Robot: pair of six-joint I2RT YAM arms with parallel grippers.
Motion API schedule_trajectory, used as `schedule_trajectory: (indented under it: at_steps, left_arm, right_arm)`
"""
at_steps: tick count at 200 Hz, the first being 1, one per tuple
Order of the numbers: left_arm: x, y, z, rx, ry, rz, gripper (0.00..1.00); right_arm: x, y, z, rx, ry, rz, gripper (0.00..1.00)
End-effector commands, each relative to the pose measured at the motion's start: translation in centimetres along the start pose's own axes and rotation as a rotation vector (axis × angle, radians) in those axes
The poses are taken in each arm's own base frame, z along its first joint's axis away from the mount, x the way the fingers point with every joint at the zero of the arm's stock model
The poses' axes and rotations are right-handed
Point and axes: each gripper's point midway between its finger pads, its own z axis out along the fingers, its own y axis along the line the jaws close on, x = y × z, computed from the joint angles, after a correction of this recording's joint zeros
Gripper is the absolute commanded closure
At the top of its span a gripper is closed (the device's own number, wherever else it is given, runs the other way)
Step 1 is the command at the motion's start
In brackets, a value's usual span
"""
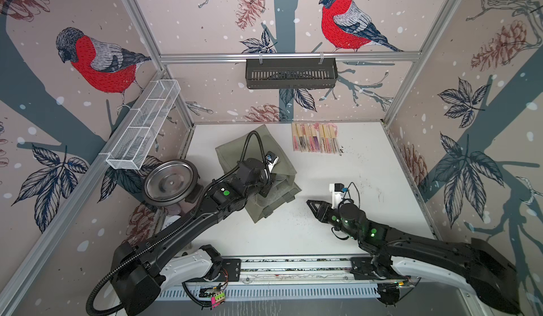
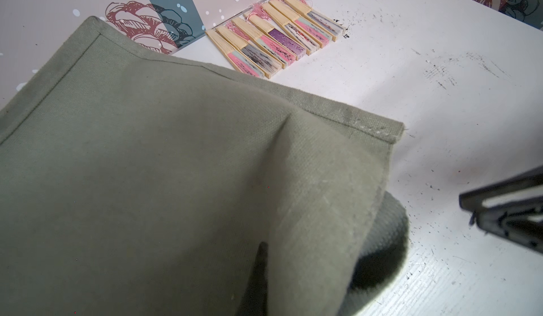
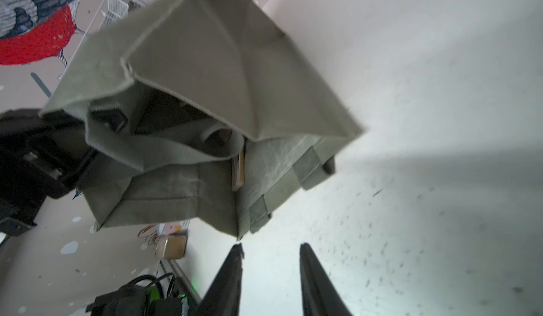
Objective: Take out the folding fans from the tote bags
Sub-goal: Pick up the folding fan from the canvas bag.
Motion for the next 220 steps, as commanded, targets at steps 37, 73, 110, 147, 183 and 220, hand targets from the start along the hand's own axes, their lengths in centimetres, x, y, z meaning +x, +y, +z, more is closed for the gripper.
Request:
schedule_trajectory:
  at_steps: [37, 73, 110, 147, 183, 220]
  left_arm:
    - [-0.8, -0.4, -0.1, 0.024, -0.033, -0.001, 1.00]
    - [-0.8, -0.4, -0.1, 0.024, -0.036, -0.001, 1.00]
    - [-1.1, -0.4, -0.3, 0.023, -0.042, 0.000, 1.00]
    - [-1.5, -1.0, -0.6, 0.062, -0.055, 0.000, 1.00]
    - [-2.2, -1.7, -1.3, 0.107, -0.063, -0.003, 1.00]
    - [-3.5, -1.9, -2.2, 0.129, -0.088, -0.023, 1.00]
  right_arm:
    - [1.3, 6.2, 4.4, -0.211, -0.011, 0.190, 0.73]
    - [1.8, 6.8, 7.4, -0.203, -0.018, 0.221, 0.72]
    - [3.3, 6.1, 11.1, -0.192, 0.018, 0.299, 0.72]
    - [3.0, 5.3, 14.3, -0.184, 0.009, 0.303, 0.74]
    - [2.3, 5.1, 17.0, -0.168, -0.015, 0.320, 0.74]
    - [1.0, 3.3, 19.2, -0.131, -0.051, 0.362, 0.75]
